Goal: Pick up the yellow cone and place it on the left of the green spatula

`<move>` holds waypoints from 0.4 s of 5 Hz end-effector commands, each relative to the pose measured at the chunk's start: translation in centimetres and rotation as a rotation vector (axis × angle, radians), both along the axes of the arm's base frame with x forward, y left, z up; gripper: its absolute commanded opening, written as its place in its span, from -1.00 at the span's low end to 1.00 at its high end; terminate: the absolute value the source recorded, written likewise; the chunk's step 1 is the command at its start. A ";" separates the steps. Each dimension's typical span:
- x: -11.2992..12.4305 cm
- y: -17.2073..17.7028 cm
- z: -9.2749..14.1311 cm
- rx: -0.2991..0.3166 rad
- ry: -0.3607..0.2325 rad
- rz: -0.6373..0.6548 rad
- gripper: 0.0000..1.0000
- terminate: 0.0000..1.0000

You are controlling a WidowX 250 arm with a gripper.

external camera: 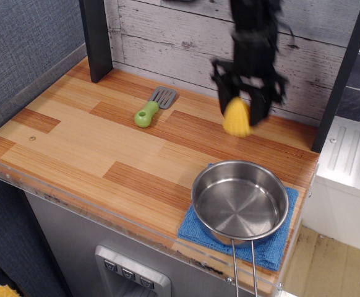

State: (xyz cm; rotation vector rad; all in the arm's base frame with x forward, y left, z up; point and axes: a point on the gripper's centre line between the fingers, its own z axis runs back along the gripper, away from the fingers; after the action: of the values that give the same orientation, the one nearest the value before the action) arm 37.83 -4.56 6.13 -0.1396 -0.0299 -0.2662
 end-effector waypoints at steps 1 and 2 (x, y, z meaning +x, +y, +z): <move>-1.2 9.9 4.9 0.046 -0.106 0.103 -1.00 -1.00; -1.9 14.8 3.6 0.071 -0.098 0.113 -1.00 -1.00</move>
State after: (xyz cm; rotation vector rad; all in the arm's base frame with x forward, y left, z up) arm 36.07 10.18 8.38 -0.0688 -0.0875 -0.1611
